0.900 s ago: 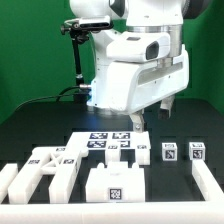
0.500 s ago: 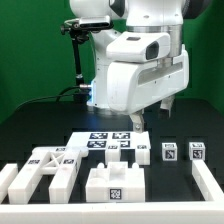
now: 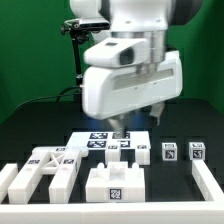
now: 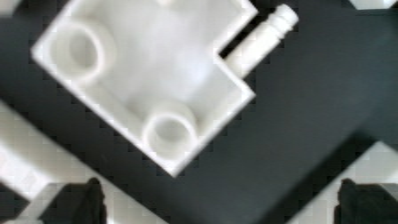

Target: Assemble chair

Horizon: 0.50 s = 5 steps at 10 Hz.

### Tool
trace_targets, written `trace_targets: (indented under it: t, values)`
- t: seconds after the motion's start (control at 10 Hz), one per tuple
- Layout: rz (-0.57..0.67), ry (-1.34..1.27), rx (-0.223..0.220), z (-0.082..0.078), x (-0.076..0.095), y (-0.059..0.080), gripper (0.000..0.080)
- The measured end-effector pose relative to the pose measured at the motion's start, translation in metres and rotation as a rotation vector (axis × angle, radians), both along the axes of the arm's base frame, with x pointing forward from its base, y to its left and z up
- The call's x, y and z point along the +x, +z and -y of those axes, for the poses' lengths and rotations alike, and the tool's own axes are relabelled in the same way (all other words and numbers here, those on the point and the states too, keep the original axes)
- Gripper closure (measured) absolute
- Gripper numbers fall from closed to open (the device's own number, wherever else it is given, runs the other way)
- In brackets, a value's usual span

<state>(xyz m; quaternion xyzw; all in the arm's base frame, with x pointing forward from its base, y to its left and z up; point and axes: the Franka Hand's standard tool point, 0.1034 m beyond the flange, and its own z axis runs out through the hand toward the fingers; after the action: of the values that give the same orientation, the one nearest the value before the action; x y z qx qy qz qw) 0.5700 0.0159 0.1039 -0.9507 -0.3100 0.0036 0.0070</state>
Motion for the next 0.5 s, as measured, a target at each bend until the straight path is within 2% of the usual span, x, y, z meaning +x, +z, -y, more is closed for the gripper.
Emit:
trace_targets:
  t: [0.1, 0.2, 0.5]
  values:
    - [-0.012, -0.115, 0.028, 0.016, -0.001, -0.007, 0.015]
    - [-0.023, -0.173, 0.036, 0.029, -0.002, -0.014, 0.015]
    - [-0.03, -0.408, 0.034, 0.023, -0.002, -0.014, 0.015]
